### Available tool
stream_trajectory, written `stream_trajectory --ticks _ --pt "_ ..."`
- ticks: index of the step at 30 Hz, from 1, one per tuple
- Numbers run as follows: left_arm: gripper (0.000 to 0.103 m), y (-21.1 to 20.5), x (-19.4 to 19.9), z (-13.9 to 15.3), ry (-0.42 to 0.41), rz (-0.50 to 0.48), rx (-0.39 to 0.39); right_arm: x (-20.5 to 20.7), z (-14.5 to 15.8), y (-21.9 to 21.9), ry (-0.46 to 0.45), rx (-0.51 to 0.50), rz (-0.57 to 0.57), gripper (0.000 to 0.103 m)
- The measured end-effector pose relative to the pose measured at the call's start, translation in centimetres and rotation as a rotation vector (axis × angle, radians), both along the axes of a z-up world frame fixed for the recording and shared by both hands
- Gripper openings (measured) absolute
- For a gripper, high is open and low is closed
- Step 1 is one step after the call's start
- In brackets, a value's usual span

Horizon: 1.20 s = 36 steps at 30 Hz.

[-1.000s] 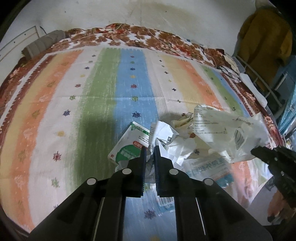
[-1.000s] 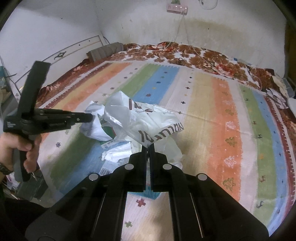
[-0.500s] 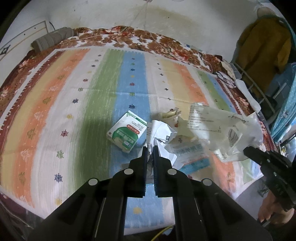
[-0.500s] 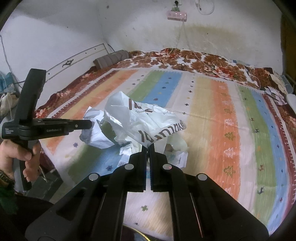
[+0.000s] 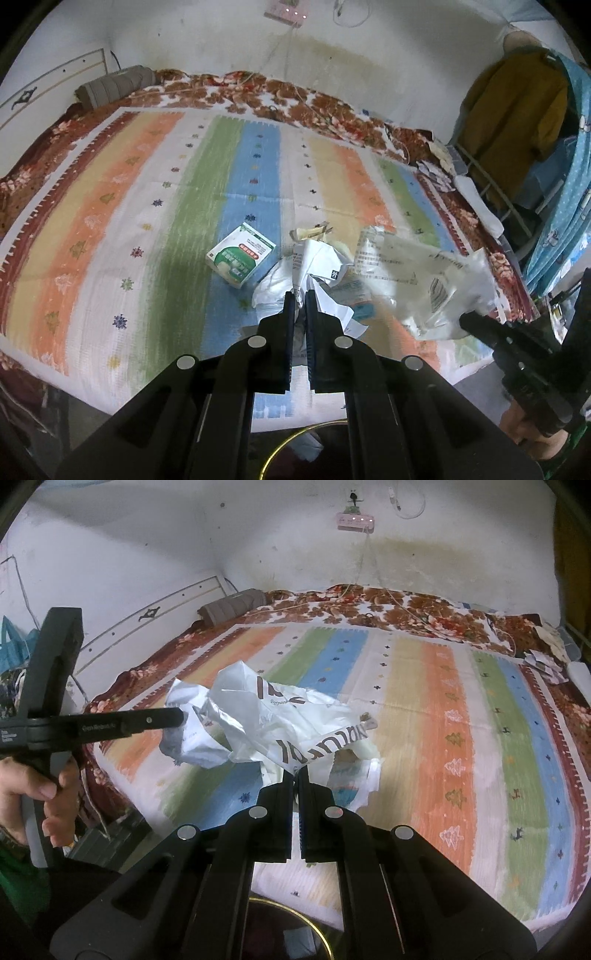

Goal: Collect trash
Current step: 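Lift both held items over the bin and open both tools to release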

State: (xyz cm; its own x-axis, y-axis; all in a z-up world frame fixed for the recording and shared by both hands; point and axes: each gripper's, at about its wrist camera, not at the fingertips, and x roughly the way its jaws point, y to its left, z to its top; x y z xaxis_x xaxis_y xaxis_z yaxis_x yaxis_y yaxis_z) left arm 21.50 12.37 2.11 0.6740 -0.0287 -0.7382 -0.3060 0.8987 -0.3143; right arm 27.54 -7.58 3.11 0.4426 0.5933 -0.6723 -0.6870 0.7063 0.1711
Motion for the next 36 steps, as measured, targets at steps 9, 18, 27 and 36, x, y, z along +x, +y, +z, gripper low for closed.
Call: stream_trajectory --ticks 9,18,27,36 --pt "0.005 -2.1 -3.4 0.9 -0.031 -0.021 -0.022 -2.8 0.8 -2.0 0.001 0.01 -0.019 0.002" --pt "0.005 -4.9 -7.0 0.8 -0.056 -0.063 -0.021 -6.1 0.5 -4.0 0.024 0.013 -0.046 0.002" --pt "0.005 -7.3 -10.5 -0.5 -0.06 -0.09 -0.041 -9.7 -1.4 -5.1 0.031 -0.057 -0.072 0.002" --pt "0.005 -9.2 -12.8 -2.3 -0.037 -0.124 -0.066 -12.5 -4.0 -6.5 0.101 -0.083 -0.082 0.002"
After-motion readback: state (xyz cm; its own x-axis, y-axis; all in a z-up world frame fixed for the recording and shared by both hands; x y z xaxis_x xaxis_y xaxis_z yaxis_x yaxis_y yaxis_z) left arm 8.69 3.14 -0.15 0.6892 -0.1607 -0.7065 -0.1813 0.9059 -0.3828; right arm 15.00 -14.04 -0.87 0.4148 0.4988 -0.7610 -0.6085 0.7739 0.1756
